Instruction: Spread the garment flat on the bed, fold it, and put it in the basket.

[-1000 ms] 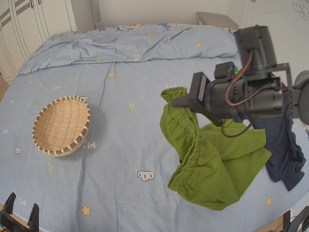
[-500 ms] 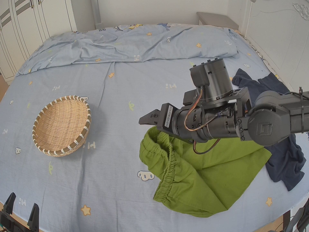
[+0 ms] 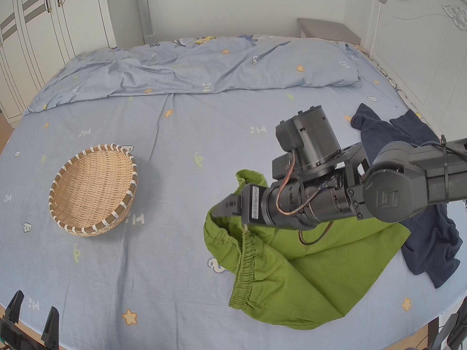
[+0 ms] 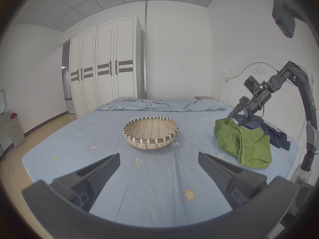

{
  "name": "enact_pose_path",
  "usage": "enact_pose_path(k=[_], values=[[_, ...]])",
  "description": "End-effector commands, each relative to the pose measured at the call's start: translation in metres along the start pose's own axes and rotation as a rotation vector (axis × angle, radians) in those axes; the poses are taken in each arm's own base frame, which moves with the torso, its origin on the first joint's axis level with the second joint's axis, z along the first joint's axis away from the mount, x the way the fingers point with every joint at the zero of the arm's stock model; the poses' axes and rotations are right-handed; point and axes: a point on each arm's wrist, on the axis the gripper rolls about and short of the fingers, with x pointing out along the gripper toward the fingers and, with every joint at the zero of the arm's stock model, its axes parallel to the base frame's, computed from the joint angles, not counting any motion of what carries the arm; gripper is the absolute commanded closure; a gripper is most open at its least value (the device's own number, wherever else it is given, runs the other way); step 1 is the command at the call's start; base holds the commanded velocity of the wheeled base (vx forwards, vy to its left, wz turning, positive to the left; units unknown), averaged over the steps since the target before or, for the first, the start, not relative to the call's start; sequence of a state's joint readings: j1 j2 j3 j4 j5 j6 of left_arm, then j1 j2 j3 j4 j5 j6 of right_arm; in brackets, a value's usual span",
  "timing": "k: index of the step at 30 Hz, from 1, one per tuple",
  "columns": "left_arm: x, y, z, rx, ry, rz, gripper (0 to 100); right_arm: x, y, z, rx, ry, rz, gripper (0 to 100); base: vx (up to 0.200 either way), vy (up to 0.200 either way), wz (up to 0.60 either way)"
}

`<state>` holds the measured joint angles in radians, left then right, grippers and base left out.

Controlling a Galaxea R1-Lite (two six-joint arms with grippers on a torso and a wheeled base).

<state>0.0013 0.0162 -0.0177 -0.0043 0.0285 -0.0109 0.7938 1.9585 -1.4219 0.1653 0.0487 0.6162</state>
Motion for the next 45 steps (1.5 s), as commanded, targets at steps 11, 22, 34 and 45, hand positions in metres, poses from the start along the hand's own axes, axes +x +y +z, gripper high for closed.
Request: enact_pose_path(k=[11,22,34,45], values=[[0.0,0.0,-0.005,0.003,0.001,-0.001,0,-0.034,-0.029,-0.017,-0.05,0.121,-0.101,0,0.0,0.0,0.0],[-0.004,-0.001,0.012,0.056,-0.085,-0.018,0,-0.155,-0.085,-0.006,0.099,-0.069,0.005,0,0.0,0.0,0.0],[0.056,-0.021,0.123,-0.399,0.364,-0.576,0,-0.176,-0.119,-0.026,0.093,-0.216,-0.024,0,0.0,0.0,0.0],[0.128,-0.076,0.016,-0.182,0.833,-0.825,0,-0.169,-0.127,-0.031,0.047,-0.259,-0.034,0,0.0,0.0,0.0]])
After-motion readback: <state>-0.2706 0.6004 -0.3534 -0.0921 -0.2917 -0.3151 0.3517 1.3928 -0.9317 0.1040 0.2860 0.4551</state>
